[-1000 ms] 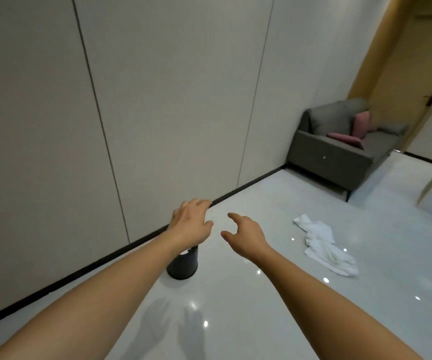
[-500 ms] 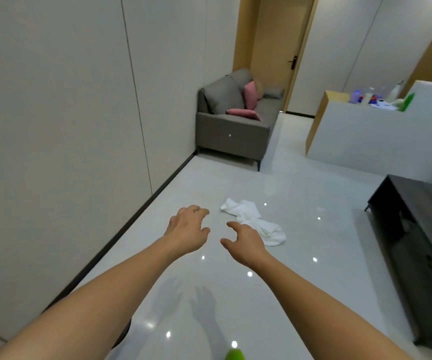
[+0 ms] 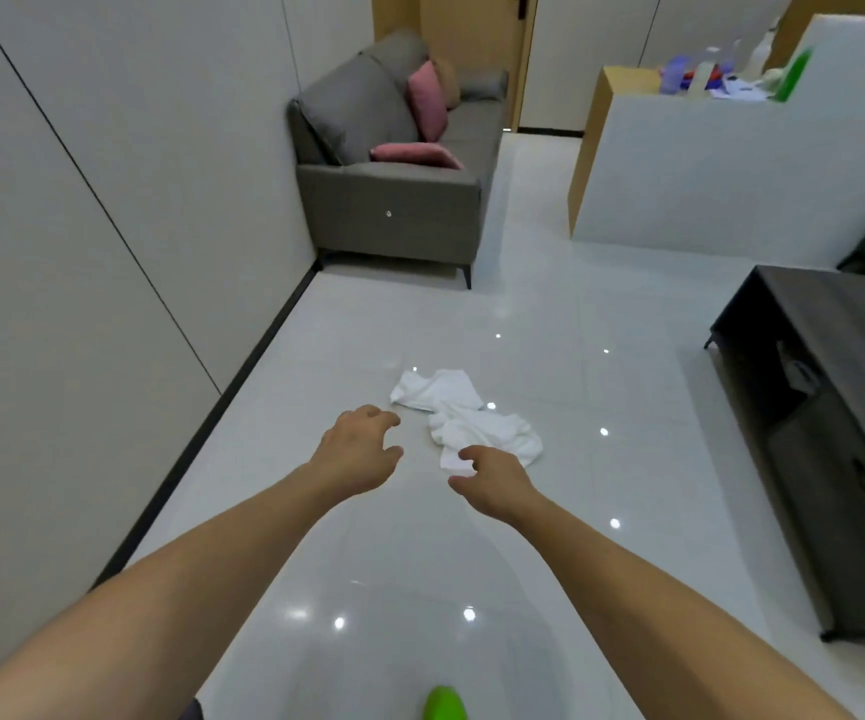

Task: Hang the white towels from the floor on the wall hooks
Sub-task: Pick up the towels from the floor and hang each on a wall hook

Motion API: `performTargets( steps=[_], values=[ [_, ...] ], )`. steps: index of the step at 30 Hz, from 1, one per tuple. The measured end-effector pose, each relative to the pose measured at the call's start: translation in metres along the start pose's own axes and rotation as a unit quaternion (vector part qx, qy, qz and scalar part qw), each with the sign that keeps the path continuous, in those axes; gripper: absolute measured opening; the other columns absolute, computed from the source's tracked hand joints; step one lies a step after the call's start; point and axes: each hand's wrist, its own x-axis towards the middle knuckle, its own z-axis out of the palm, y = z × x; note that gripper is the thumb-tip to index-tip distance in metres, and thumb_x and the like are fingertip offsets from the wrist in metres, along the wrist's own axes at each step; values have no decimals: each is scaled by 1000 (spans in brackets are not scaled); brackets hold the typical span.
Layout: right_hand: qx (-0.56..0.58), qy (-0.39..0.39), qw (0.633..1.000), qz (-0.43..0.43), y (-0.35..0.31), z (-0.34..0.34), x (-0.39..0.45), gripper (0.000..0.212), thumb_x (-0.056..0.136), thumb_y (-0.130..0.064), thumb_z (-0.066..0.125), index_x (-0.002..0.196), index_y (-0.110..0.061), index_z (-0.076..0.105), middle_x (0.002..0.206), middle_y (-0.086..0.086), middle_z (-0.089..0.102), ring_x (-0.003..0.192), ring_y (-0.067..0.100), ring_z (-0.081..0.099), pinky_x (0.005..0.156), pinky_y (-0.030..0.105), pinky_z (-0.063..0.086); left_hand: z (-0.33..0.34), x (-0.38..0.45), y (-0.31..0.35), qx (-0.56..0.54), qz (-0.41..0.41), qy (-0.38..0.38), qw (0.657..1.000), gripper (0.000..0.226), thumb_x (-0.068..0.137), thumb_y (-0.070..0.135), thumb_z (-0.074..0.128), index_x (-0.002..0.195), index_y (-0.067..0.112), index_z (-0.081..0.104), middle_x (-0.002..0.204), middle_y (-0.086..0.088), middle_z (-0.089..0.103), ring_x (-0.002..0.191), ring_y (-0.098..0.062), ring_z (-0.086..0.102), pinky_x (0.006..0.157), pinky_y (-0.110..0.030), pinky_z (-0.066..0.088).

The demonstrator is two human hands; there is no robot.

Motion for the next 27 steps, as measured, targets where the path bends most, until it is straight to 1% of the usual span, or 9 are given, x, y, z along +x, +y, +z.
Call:
performTargets(
  steps=[6,10,16,18,21,25,27],
  values=[
    [1,-40,998,47,23,-21,83,56,90,-34,62,142,-16,50,142,5,54,128,19,52,102,30,44,21,96,5,-8,-11,-70,997,51,94,37,55,142,23,47,149,-2,42,135,-25,39,108,-41,39],
    [9,-52,995,86,38,-33,144,53,91,-35,62,139,-16,53,140,5,55,126,19,53,102,31,45,34,172,7,-14,2,-103,995,51,93,37,56,141,23,49,146,-3,44,133,-27,40,106,-41,40],
    [33,-63,985,160,58,-50,249,49,89,-36,64,135,-18,57,135,2,58,120,18,57,101,31,46,51,311,0,-34,20,-142,989,50,93,35,56,140,20,50,146,-4,44,132,-27,41,104,-39,40],
    [42,-67,979,186,62,-59,287,48,89,-36,64,133,-18,58,133,2,59,117,18,59,100,31,47,57,361,-4,-43,21,-160,986,51,93,34,56,141,19,49,148,-6,43,133,-28,40,106,-38,39],
    [47,-85,969,226,67,-70,335,48,89,-37,65,132,-17,59,130,3,61,114,19,61,100,32,48,64,425,-12,-64,5,-186,980,52,93,33,58,142,19,50,148,-9,43,135,-30,40,107,-36,35],
    [43,-110,958,260,79,-84,393,47,91,-35,64,133,-14,58,132,5,60,117,21,60,101,31,46,73,487,-25,-83,-22,-223,971,48,93,32,60,138,18,53,140,-11,49,128,-29,46,101,-31,37],
    [54,-114,953,275,88,-89,420,46,91,-33,64,132,-13,59,131,6,61,116,21,60,100,31,46,79,514,-31,-89,-43,-239,966,48,93,33,59,139,18,52,141,-11,49,129,-28,46,100,-30,36]
  ],
)
